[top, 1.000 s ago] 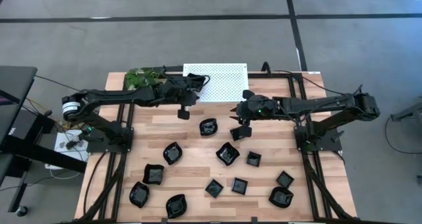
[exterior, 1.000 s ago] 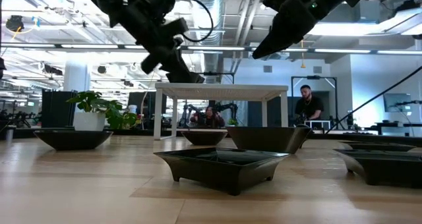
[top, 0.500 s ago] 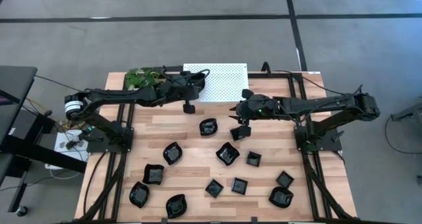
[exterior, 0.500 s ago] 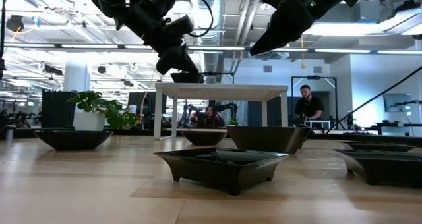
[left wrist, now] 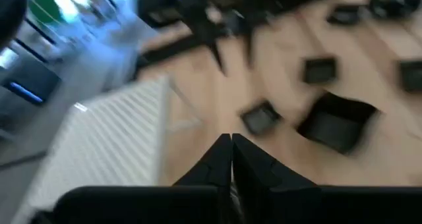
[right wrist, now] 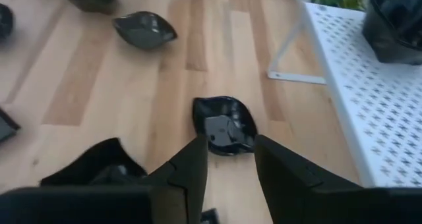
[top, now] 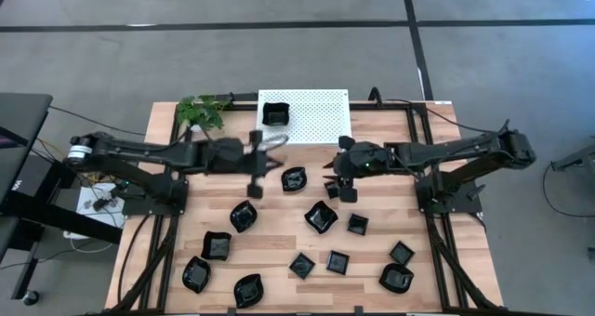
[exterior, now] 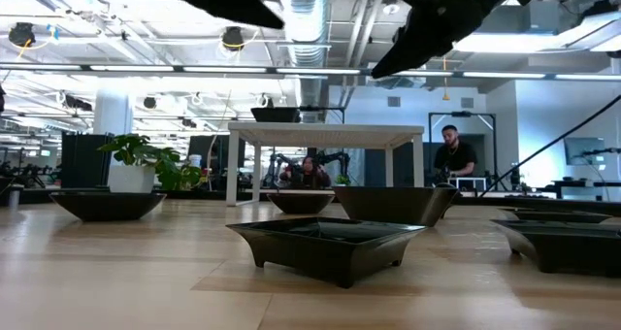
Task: Pick & Place Mini shaped plates
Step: Stack the black distorted square plate on top of the black distorted square plates on the shelf
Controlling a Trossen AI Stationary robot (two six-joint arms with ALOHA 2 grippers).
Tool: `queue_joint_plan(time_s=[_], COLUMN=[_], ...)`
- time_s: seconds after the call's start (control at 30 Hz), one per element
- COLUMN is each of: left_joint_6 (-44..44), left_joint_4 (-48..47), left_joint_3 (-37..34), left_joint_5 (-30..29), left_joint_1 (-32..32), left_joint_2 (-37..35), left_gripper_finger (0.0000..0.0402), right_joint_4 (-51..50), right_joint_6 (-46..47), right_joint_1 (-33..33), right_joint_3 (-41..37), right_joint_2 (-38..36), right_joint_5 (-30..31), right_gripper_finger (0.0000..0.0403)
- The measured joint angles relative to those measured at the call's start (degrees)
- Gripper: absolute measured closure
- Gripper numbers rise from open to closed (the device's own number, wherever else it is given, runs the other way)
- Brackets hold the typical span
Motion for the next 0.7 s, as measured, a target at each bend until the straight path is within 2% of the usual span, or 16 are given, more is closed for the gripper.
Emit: queue_joint_plan(time_s=[0.13, 0.33, 0.5, 0.6, 0.7], left_joint_6=[-8.96, -26.44, -45.90, -58.84, -66.17], left_joint_4=[-7.65, -20.92, -33.50, -33.74, -34.02], left_joint_3=[-0.02, -0.02, -0.02, -0.04, -0.04], left_joint_5=[-3.86, -3.99, 1.42, 5.34, 5.92], left_joint_1=[-6.23, -15.87, -25.25, -30.82, -35.98], left_joint_2=[-0.63, 1.02, 1.29, 1.53, 2.69], left_gripper_finger=[0.0357, 0.0304, 0.0284, 0.0286, 0.0293], right_joint_4=[1.02, 1.00, 0.94, 0.80, 0.76], right_joint_6=[0.02, 2.01, 2.14, 2.95, 4.61], right_joint_1=[2.64, 5.42, 6.12, 6.10, 6.01], right_joint_3=[0.00, -0.02, -0.02, -0.02, -0.02], right_joint_2=[0.00, 0.00, 0.00, 0.00, 0.00], right_joint_5=[0.13, 0.27, 0.31, 0.33, 0.33], right_gripper_finger=[0.0266, 0.0235, 0.0219, 0.0216, 0.0217])
